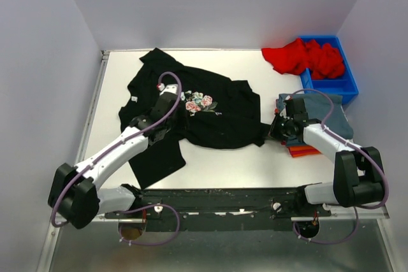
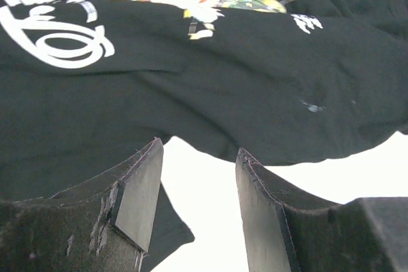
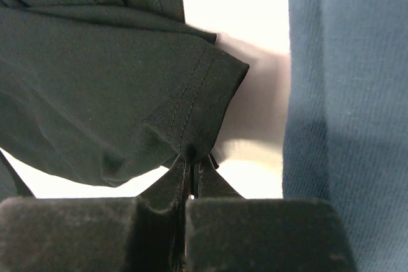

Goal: Fold and stack the t-shirts
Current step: Flatten out the tshirt

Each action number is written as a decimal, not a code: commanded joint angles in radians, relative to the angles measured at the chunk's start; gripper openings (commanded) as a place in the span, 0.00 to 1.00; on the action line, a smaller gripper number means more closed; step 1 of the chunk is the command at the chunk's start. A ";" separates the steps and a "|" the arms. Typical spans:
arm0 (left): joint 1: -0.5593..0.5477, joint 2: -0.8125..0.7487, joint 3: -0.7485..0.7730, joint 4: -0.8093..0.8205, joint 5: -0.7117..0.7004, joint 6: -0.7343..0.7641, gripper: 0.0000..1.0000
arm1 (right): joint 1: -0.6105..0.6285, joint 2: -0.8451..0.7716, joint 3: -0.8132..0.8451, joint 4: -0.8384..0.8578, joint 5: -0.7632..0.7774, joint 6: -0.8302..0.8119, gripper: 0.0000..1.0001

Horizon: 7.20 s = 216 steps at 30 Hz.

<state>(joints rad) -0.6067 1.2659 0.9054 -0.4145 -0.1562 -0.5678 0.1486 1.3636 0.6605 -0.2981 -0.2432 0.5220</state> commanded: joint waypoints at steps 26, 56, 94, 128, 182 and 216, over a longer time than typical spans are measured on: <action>0.502 0.214 -0.137 -0.020 -0.132 -0.443 0.43 | -0.001 0.092 0.192 0.113 -0.113 0.125 0.01; 0.507 0.339 0.285 -0.161 -0.128 -0.340 0.48 | -0.133 0.099 0.417 -0.020 -0.208 0.124 0.01; 0.598 0.100 -0.270 -0.013 0.037 -0.287 0.67 | -0.129 0.089 0.292 0.120 -0.301 0.145 0.01; 0.598 -0.025 0.275 -0.157 0.127 -0.207 0.00 | -0.132 0.147 0.554 -0.085 -0.232 0.116 0.01; 0.967 -0.097 0.365 -0.106 0.250 -0.248 0.00 | 0.061 0.126 0.305 -0.156 -0.364 -0.039 0.01; 0.952 -0.056 0.348 -0.132 0.211 -0.172 0.00 | 0.089 0.206 0.200 0.021 -0.242 -0.042 0.01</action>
<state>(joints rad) 0.3447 1.2049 1.2167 -0.5480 0.0837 -0.7578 0.2401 1.5562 0.8177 -0.2802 -0.5079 0.4675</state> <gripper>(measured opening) 0.014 0.061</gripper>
